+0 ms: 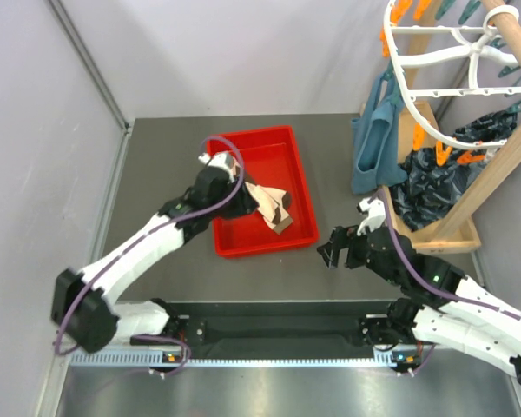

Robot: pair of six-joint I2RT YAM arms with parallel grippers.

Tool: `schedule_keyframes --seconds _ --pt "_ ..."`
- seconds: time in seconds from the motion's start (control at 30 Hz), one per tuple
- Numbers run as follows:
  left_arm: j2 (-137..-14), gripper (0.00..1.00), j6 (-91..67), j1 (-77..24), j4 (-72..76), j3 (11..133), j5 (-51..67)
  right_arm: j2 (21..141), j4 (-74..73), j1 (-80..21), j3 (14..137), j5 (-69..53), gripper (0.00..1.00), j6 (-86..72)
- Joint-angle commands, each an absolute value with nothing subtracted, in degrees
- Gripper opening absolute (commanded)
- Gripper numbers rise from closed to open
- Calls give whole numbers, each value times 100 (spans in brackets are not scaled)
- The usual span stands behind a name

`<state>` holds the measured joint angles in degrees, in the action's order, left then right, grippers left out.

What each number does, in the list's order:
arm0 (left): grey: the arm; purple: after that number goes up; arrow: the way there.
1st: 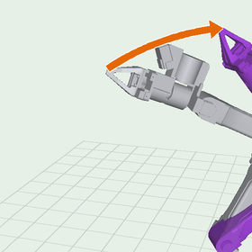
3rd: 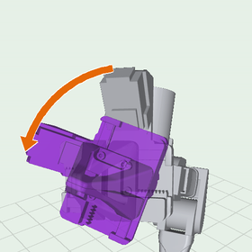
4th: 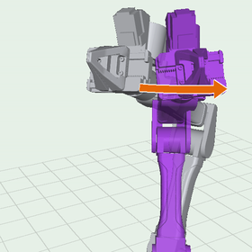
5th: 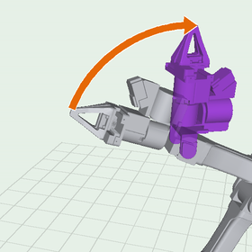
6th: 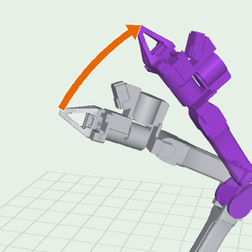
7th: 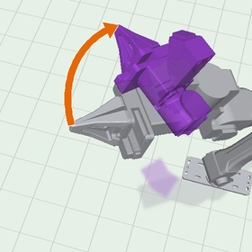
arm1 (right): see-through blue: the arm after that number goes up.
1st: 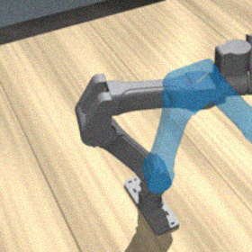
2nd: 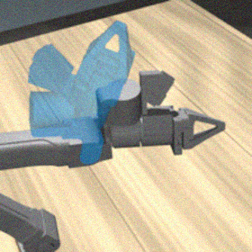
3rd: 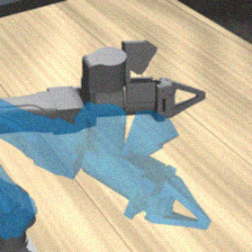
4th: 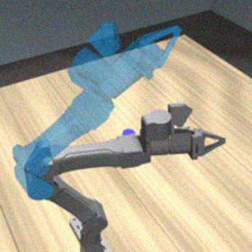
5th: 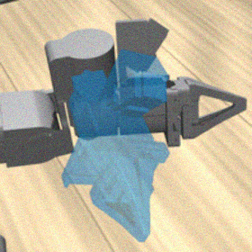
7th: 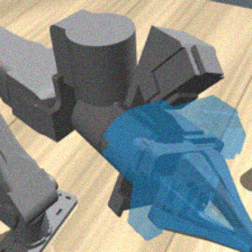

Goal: Clip the socks to the hanger
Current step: Open the clamp at the hanger.

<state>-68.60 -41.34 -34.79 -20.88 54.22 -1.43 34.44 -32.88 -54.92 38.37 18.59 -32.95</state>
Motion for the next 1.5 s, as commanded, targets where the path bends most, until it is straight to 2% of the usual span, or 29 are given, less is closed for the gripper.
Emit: schedule_keyframes --seconds 0.0,0.17,0.2,0.27,0.3,0.4,0.57,0.63,0.73,0.8,1.03,1.23,1.3,1.47 --pt "-7925 46 -3797 -3445 -2461 6360 -597 3445 -3261 -5449 4184 1855 91 -3243" --pt "-9411 43 -4103 -3419 -2575 7267 -869 3480 -3305 -5449 4175 1758 91 -3305" --pt "-9596 41 -4122 -3402 -2636 7547 -844 3498 -3357 -5449 4184 1749 91 -3322" --pt "-10080 27 -4096 -3401 -2794 7978 -599 3498 -3427 -5449 4236 1732 90 -3331" --pt "-10255 23 -4157 -3401 -2917 8041 -528 3498 -3506 -5449 4245 1723 90 -3305" --pt "-10030 23 -4394 -3401 -2237 7560 -247 3515 -3770 -5449 4403 1723 90 -3235" --pt "-9221 30 -4710 -3410 -600 6173 798 3551 -4191 -5449 5131 1538 88 -2726" --pt "-8913 34 -4816 -3471 418 5855 1193 3507 -4394 -5449 5676 1887 88 -2628" --pt "-8631 50 -4572 -3805 1306 5642 1529 3454 -4807 -5449 6449 2571 88 -2426" --pt "-8578 58 -4299 -4216 1476 5914 1407 3498 -5175 -5449 7080 3030 88 -2461" --pt "-9297 63 -2990 -5159 3074 6890 1266 4506 -6494 -5449 9147 4963 86 -2768" --pt "-10607 62 -3111 -5264 5393 7619 2168 5115 -6803 -5449 9984 5439 83 -2654" --pt "-11090 61 -3085 -5370 5921 7988 2101 5211 -6794 -5449 10107 5616 79 -2593" --pt "-11934 61 -2699 -5615 5766 9175 1812 5519 -6750 -5379 10564 5853 73 -2268"
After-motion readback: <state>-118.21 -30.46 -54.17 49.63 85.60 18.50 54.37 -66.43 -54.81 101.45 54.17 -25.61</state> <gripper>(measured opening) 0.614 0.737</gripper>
